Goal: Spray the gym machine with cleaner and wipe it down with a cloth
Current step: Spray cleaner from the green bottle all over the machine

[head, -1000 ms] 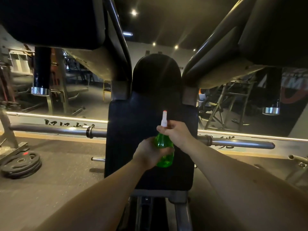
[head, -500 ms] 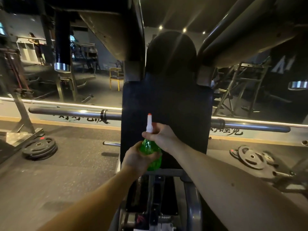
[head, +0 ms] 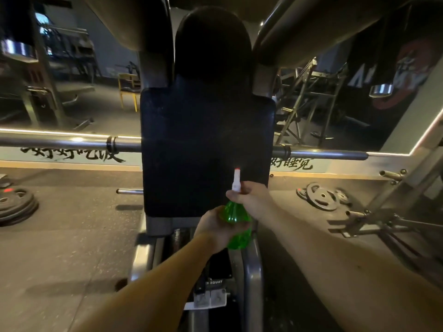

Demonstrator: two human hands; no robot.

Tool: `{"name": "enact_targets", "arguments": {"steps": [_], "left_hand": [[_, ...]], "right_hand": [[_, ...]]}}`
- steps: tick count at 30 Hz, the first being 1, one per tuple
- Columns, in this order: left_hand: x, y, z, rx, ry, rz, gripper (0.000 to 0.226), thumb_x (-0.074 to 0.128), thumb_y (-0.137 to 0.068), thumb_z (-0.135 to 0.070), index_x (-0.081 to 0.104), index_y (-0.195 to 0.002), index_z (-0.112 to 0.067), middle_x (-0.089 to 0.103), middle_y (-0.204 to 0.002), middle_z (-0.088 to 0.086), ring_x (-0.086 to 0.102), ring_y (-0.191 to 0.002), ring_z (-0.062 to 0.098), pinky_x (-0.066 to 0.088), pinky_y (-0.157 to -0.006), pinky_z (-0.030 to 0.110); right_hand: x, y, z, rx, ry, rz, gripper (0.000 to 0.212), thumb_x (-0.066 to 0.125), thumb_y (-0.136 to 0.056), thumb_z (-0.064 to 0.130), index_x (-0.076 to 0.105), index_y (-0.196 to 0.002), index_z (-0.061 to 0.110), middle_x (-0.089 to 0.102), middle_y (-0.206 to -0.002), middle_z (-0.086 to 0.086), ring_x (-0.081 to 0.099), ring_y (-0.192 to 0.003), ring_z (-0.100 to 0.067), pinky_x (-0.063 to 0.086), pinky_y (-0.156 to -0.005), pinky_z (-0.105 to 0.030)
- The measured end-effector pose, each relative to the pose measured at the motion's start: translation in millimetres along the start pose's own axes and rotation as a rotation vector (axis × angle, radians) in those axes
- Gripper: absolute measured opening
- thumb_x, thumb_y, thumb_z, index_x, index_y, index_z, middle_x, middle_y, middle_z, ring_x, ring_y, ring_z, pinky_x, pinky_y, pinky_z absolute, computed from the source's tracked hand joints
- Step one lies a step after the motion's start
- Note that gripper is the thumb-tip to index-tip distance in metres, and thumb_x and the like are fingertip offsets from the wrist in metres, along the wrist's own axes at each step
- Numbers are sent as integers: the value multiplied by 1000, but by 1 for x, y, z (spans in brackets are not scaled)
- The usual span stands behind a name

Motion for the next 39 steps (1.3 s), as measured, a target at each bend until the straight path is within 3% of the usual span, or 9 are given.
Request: {"name": "enact_targets", "arguments": {"steps": [6, 12, 14, 18, 23, 27, 30, 35, 39], "left_hand": [[-48, 43, 72, -99, 21, -175, 56, 89, -72, -50, 62, -120, -37, 72, -102, -13, 68, -93, 2, 53, -77, 22], [-59, 64, 135, -197, 70, -230, 61, 94, -66, -47, 65, -117, -29, 75, -104, -8, 72, -97, 11, 60, -93, 41], [-46, 65, 144, -212, 58, -191, 58, 94, -66, -47, 63, -113, -32, 73, -104, -9, 70, -99, 11, 58, -95, 39], [-1, 58, 144, -180, 1, -65, 62, 92, -70, -48, 63, -123, -33, 72, -102, -13, 67, -94, 4, 53, -81, 23], [68, 44, 138, -122, -41, 76, 59, 91, -67, -55, 66, -116, -34, 74, -100, -14, 69, -94, 4, 58, -94, 35], [100, 61, 158, -141, -74, 142, 60, 89, -69, -56, 65, -120, -35, 72, -105, -12, 68, -100, 12, 58, -95, 41], [104, 88, 185, -188, -105, 168, 65, 88, -71, -54, 61, -127, -36, 70, -112, -11, 66, -106, 14, 56, -98, 41], [98, 148, 240, -229, -146, 195, 65, 87, -76, -50, 54, -130, -36, 62, -113, -14, 59, -107, 10, 47, -91, 26], [98, 195, 298, -293, -144, 218, 74, 91, -66, -55, 62, -130, -32, 71, -115, -11, 67, -109, 13, 55, -101, 40]], "right_hand": [[96, 9, 8, 18, -19, 239, 37, 81, -87, 40, 69, -118, 25, 70, -108, 6, 66, -103, -13, 52, -95, -37], [155, 28, -13, 13, -47, 312, 27, 78, -90, 40, 68, -112, 30, 69, -108, 7, 63, -104, -14, 50, -95, -40], [153, 36, -31, 49, -64, 321, 27, 76, -91, 40, 64, -114, 32, 67, -110, 8, 62, -105, -13, 49, -91, -36], [122, 48, -75, 150, -92, 207, 39, 79, -90, 37, 65, -123, 24, 67, -107, 8, 64, -100, -11, 51, -86, -28], [76, 67, -128, 166, 34, 23, 39, 79, -90, 34, 69, -124, 17, 69, -111, 5, 64, -106, -16, 51, -94, -30], [68, 94, -160, 195, 55, 48, 31, 80, -89, 33, 69, -111, 14, 69, -99, 3, 64, -94, -14, 49, -81, -24], [87, 122, -180, 197, 47, 96, 34, 81, -88, 36, 69, -112, 15, 70, -101, 2, 65, -96, -13, 54, -89, -30], [143, 176, -211, 216, -21, 192, 40, 82, -86, 37, 69, -118, 17, 72, -110, 2, 66, -106, -15, 52, -98, -34], [187, 225, -240, 274, -17, 211, 38, 79, -91, 26, 68, -124, 11, 70, -110, 2, 64, -99, -10, 46, -74, -4]]}}
Point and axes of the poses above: each hand's wrist, its own y-axis away from the middle knuckle, its own x-axis out of the palm, z = x × y, the point moved 1 cm from there along -y, towards the middle knuckle
